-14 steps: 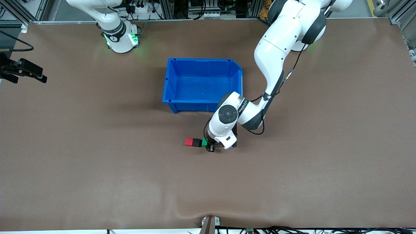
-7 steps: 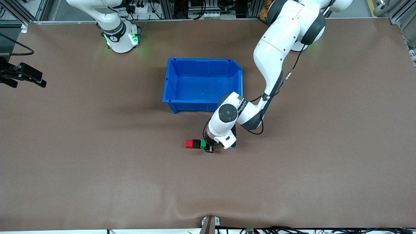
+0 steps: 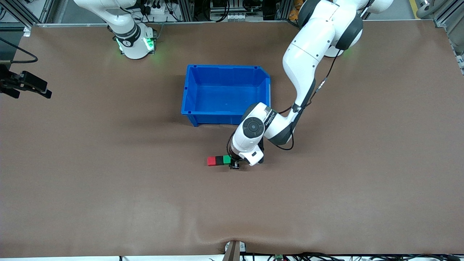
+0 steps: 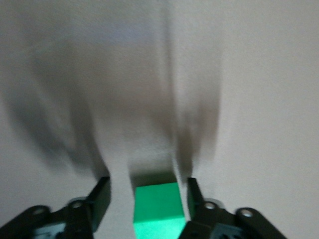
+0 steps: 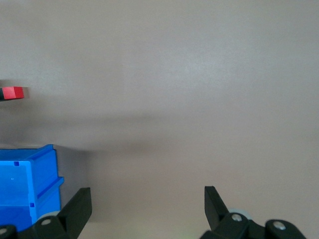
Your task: Attach green and red cubes to black cube
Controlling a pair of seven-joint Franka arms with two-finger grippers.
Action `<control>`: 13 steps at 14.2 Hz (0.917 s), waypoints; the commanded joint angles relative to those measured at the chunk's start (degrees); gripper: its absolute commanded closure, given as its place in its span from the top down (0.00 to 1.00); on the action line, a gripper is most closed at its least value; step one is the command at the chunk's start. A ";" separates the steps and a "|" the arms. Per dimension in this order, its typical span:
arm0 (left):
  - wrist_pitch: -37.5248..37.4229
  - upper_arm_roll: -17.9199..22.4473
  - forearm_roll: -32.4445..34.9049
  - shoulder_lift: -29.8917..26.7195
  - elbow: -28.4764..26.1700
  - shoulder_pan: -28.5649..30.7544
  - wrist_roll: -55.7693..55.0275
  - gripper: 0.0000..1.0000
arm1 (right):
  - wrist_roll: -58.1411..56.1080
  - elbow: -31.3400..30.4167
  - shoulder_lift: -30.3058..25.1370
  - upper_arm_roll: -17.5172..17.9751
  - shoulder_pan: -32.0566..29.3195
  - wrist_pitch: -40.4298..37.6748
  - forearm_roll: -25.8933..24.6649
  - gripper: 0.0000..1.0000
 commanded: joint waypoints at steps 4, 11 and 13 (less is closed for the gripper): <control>-12.76 1.25 0.81 -10.11 0.49 1.73 8.36 1.00 | 0.90 -0.28 -0.33 0.06 0.16 0.03 0.12 1.00; -32.17 1.16 0.73 -25.58 0.32 12.28 41.31 1.00 | 0.82 -0.10 -0.33 0.06 -0.19 -0.23 0.12 1.00; -37.19 1.25 0.73 -29.53 0.06 15.79 48.79 1.00 | 0.82 -0.02 -0.33 0.06 -0.19 -0.23 0.12 1.00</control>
